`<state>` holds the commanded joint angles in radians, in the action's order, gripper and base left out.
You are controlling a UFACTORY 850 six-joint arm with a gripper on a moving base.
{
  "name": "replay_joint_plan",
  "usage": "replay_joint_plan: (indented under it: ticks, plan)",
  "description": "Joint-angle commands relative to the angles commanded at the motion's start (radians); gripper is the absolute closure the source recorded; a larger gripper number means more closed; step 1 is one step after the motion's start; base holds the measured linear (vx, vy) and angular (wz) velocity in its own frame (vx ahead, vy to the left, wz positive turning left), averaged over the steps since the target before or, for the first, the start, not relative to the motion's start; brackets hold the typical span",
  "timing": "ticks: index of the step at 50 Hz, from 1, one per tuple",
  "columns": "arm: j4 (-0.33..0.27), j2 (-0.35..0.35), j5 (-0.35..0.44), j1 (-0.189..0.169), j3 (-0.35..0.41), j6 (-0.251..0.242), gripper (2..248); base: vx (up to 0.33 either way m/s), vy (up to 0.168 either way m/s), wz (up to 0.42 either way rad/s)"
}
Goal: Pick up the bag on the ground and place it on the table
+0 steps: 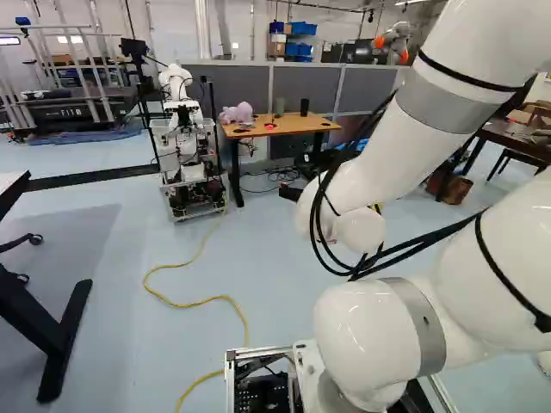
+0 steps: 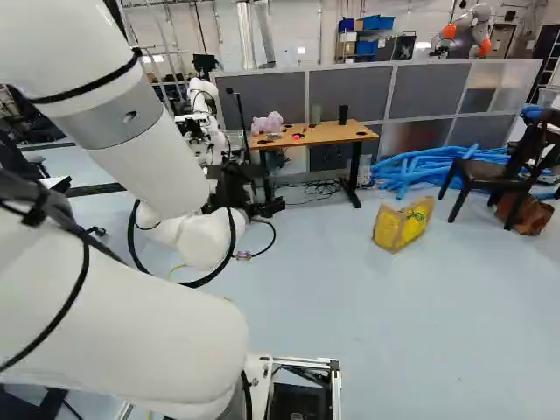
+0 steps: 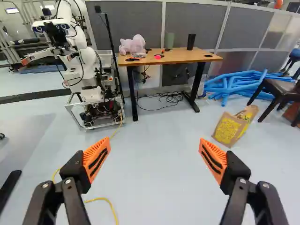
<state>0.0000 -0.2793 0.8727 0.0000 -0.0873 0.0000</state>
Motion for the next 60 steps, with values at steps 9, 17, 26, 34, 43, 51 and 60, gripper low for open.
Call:
replay_joint_plan:
  ticks: [9, 17, 26, 34, 43, 51, 60]
  plan:
    - [0.000, 0.000, 0.000, 0.000, 0.000, 0.000, 3, 0.000, -0.001, -0.004]
    - [0.000, 0.000, 0.000, 0.000, 0.000, 0.000, 3, -0.012, -0.012, -0.131]
    - [0.000, 0.000, 0.000, 0.000, 0.000, 0.000, 3, 0.025, -0.030, -0.114]
    - [0.000, 0.000, 0.000, 0.000, 0.000, 0.000, 3, 0.030, -0.031, -0.153]
    - [0.000, 0.000, 0.000, 0.000, 0.000, 0.000, 3, 0.050, -0.058, -0.260]
    - [0.000, 0.000, 0.000, 0.000, 0.000, 0.000, 3, 0.068, -0.099, -0.288]
    - [0.000, 0.000, 0.000, 0.000, 0.000, 0.000, 3, 0.090, -0.109, -0.301]
